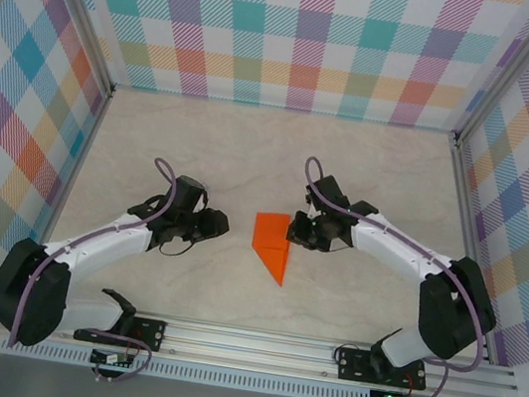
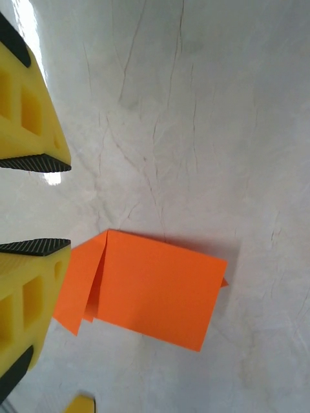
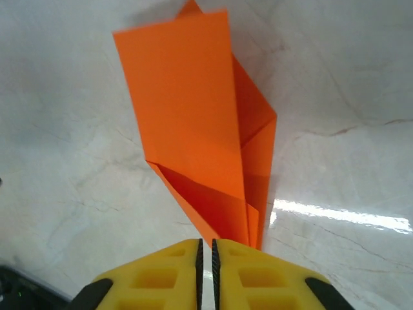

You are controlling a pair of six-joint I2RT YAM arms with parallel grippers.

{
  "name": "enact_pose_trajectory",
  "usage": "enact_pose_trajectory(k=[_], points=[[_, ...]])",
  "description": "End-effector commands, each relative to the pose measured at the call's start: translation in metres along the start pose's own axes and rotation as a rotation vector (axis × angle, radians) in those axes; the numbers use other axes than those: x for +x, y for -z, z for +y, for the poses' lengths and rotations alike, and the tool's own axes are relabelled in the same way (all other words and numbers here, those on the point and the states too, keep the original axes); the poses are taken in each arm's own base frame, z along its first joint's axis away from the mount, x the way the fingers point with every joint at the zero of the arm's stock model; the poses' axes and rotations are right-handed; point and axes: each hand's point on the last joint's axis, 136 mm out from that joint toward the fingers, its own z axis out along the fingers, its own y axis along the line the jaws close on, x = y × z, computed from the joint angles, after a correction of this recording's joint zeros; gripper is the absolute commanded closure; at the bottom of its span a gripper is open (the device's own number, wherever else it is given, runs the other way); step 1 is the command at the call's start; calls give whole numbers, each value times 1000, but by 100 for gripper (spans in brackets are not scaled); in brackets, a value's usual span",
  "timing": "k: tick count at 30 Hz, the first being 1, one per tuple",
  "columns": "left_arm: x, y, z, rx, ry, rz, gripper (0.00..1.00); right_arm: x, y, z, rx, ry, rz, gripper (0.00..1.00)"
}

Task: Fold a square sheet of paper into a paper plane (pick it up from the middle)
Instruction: Turn over the paper at the center of the table, then fold the wing for the fifth time at the center of the table.

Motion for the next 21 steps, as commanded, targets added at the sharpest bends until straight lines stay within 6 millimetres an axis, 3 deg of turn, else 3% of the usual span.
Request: enact_pose_trajectory(k=[1,13,21], points=[[-2,-8,-23,112,29,36,64,8,-1,49,-301,78,58,91],[10,-42,-34,98,61,113,64,13,-39,19,-314,7,146,94],[19,-51,-39,93,52,146,64,13,-51,-7,-326,-38,156,94]])
